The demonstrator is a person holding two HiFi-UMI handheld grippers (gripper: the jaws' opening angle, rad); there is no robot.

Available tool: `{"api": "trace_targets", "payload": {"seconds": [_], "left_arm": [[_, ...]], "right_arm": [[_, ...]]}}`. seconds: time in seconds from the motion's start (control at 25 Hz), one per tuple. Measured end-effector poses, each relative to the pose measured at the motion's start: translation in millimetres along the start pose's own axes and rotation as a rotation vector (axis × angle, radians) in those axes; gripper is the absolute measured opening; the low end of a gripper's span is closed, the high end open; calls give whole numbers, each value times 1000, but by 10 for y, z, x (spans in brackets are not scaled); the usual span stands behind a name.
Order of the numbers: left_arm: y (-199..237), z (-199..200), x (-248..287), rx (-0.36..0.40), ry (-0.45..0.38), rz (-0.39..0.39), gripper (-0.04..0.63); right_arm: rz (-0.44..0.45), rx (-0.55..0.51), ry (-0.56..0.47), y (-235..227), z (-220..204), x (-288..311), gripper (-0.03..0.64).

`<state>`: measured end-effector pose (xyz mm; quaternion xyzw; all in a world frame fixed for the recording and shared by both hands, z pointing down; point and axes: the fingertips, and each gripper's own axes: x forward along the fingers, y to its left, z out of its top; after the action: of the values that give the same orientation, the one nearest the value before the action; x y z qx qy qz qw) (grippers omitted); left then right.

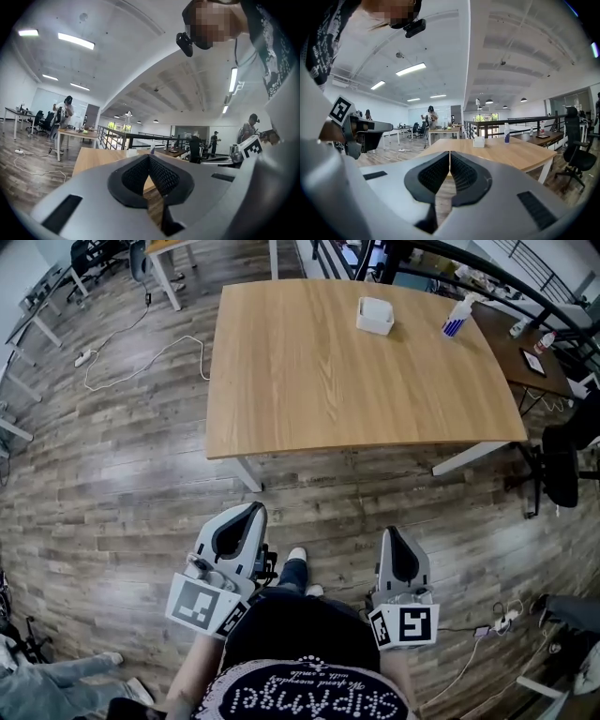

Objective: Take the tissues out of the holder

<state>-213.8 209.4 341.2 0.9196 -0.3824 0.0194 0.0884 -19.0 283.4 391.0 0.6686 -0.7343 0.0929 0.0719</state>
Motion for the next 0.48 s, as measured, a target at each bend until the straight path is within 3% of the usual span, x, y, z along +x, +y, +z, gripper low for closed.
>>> {"api": "trace_targets", "payload": {"seconds": [0.24,0.48], "left_arm": [[-184,-148,246,37,84,-114,5],[-246,-158,347,36,91,-167,5]], "right_arm": [[-47,10,-3,-28,7,106,15],[-48,2,10,13,35,155,15]]}}
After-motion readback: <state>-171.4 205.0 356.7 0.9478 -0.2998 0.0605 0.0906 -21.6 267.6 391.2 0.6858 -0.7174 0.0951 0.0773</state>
